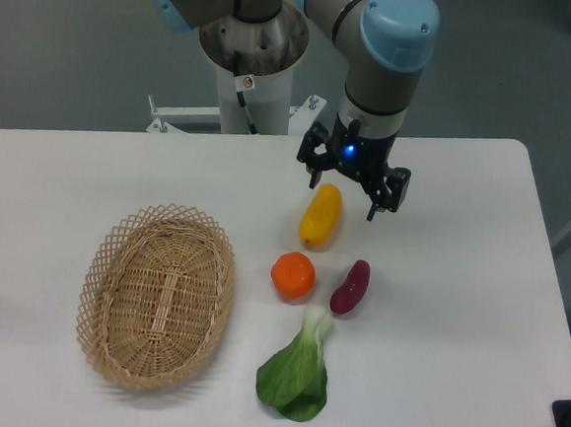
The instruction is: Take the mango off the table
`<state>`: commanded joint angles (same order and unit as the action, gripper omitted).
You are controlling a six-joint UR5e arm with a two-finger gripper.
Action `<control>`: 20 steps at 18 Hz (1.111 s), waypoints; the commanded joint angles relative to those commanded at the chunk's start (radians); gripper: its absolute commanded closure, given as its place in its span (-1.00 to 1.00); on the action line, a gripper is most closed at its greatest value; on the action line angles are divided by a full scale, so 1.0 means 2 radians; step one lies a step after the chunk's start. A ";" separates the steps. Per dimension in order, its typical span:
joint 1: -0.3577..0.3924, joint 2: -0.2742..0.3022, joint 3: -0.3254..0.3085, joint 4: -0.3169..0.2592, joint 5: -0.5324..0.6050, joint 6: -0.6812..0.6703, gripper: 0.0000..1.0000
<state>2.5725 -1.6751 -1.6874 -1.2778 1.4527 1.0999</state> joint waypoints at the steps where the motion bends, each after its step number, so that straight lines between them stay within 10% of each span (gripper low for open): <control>1: 0.000 0.000 -0.002 0.001 0.000 -0.001 -1.00; 20: 0.003 0.024 -0.057 0.010 0.000 0.009 -1.00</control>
<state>2.5786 -1.6276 -1.8007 -1.2579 1.4527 1.1181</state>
